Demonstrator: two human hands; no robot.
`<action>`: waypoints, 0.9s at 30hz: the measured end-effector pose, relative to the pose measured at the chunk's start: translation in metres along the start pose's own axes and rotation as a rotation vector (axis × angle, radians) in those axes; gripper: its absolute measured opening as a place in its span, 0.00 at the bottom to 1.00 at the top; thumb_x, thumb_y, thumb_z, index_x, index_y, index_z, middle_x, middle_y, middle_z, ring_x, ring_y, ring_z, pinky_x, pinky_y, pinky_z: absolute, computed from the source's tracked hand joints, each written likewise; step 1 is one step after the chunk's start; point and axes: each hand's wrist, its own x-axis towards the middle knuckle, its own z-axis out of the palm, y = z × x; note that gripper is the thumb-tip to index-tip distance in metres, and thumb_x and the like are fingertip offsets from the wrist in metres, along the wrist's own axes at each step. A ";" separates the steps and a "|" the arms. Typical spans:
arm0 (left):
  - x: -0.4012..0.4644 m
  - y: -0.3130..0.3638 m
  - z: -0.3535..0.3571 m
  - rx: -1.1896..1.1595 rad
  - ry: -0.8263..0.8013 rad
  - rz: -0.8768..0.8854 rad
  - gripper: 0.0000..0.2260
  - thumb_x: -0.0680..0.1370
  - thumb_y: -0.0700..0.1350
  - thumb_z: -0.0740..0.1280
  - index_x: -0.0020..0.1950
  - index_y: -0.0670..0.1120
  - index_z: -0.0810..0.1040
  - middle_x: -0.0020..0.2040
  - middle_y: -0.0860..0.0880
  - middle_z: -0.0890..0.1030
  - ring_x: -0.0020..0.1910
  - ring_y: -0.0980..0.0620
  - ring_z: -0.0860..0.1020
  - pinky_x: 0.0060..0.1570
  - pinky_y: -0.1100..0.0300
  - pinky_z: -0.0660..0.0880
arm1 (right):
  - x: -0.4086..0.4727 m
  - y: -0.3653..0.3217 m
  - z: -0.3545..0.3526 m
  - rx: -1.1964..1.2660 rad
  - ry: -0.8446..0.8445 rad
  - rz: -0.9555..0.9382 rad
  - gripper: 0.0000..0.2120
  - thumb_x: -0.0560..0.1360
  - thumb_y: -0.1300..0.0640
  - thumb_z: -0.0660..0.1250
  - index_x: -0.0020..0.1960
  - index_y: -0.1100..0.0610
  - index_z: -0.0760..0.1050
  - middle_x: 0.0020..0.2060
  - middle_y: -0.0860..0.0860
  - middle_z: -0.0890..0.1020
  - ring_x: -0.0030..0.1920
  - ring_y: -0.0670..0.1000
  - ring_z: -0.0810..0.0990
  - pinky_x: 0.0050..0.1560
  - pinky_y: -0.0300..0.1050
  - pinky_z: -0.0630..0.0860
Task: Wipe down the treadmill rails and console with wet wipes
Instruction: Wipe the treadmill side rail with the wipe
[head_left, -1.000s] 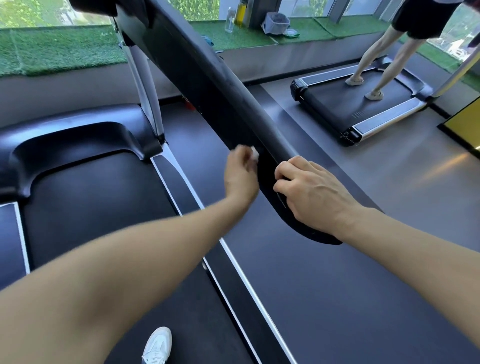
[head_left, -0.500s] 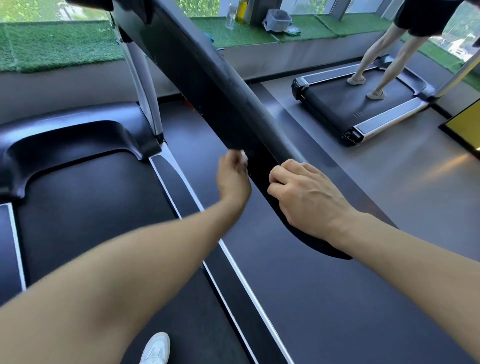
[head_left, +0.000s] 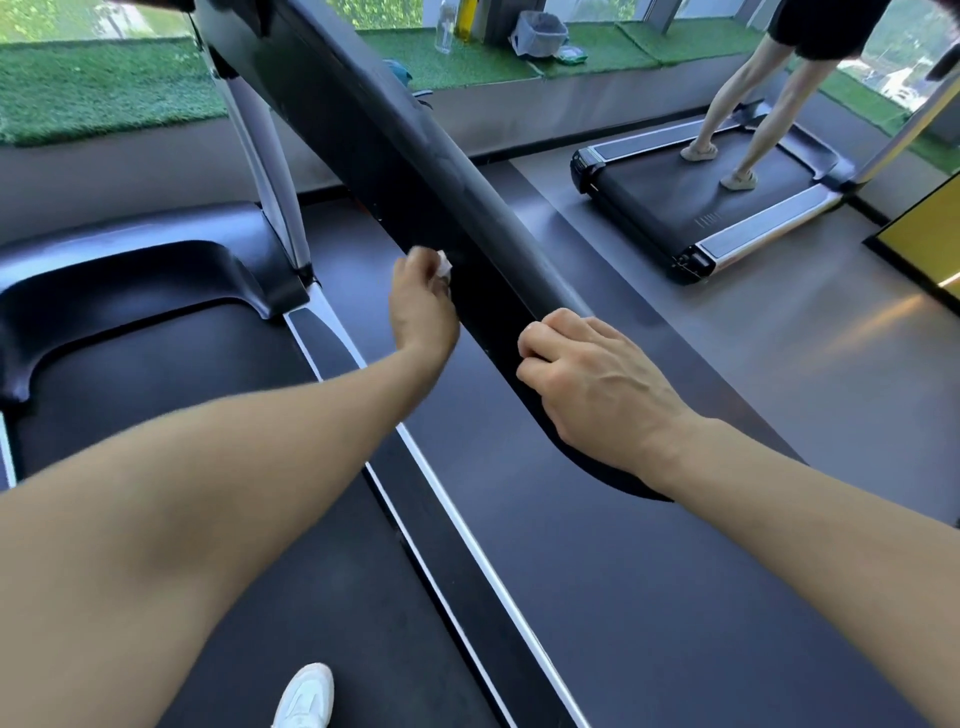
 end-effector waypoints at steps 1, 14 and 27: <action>-0.023 0.002 0.003 -0.021 -0.021 0.015 0.09 0.78 0.33 0.56 0.44 0.46 0.69 0.46 0.49 0.69 0.39 0.55 0.69 0.36 0.76 0.64 | -0.006 -0.001 -0.002 0.005 0.008 0.002 0.09 0.60 0.72 0.67 0.33 0.59 0.75 0.40 0.52 0.77 0.44 0.56 0.76 0.44 0.45 0.74; -0.029 0.036 -0.004 -0.152 -0.015 -0.038 0.08 0.80 0.43 0.60 0.41 0.47 0.70 0.47 0.39 0.79 0.37 0.52 0.71 0.35 0.64 0.68 | -0.069 -0.016 -0.016 0.031 0.092 0.122 0.12 0.56 0.77 0.65 0.30 0.61 0.72 0.36 0.54 0.76 0.40 0.57 0.76 0.37 0.43 0.76; -0.105 0.051 -0.004 -0.188 -0.154 0.176 0.14 0.80 0.38 0.60 0.36 0.51 0.68 0.40 0.42 0.75 0.36 0.53 0.71 0.38 0.69 0.67 | -0.103 -0.026 -0.025 -0.003 0.077 0.188 0.13 0.55 0.76 0.69 0.31 0.61 0.72 0.40 0.55 0.77 0.38 0.56 0.75 0.32 0.41 0.70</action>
